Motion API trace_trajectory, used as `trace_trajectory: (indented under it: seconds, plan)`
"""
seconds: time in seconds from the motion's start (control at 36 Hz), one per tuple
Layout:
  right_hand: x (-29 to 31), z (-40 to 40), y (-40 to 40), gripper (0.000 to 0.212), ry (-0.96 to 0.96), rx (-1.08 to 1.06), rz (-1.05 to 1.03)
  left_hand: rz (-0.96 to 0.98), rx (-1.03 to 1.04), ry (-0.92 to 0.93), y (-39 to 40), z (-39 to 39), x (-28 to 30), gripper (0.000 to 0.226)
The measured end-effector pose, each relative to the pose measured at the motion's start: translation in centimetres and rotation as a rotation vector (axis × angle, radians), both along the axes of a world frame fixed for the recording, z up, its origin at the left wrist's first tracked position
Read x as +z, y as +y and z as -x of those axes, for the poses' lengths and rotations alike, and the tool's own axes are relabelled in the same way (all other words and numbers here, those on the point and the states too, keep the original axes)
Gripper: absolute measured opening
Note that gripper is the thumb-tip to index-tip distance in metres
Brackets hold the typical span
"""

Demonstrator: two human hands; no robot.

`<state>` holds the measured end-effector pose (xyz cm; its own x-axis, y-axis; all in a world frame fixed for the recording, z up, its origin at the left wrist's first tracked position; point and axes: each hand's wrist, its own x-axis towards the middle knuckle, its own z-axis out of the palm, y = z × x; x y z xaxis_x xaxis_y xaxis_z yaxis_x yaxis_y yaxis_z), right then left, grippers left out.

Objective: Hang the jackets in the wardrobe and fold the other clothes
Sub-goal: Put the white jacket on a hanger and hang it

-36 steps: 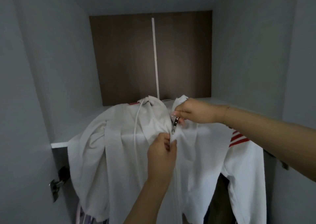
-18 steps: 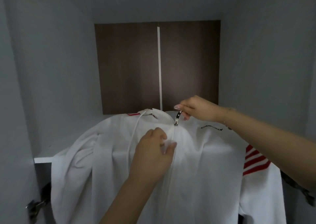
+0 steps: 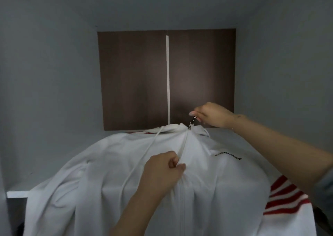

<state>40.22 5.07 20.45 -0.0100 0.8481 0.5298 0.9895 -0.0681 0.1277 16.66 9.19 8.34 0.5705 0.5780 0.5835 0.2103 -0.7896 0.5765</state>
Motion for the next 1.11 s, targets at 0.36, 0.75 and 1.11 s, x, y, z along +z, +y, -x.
trace_trajectory:
  seconds: [0.36, 0.75, 1.11]
  plan:
    - [0.3, -2.1, 2.9, 0.048, 0.110, -0.027, -0.066, -0.031, 0.013, 0.001, 0.0, -0.1, -0.2, 0.036]
    - [-5.2, -3.6, -2.5, 0.053, 1.035, -0.209, 0.475, -0.150, 0.182, 0.089, -0.1, -3.5, 0.9, 0.012]
    - [-4.2, 3.8, -6.4, 0.022, 1.333, 0.054, -0.257, -0.095, 0.139, -0.202, -2.6, 0.0, -0.6, 0.018]
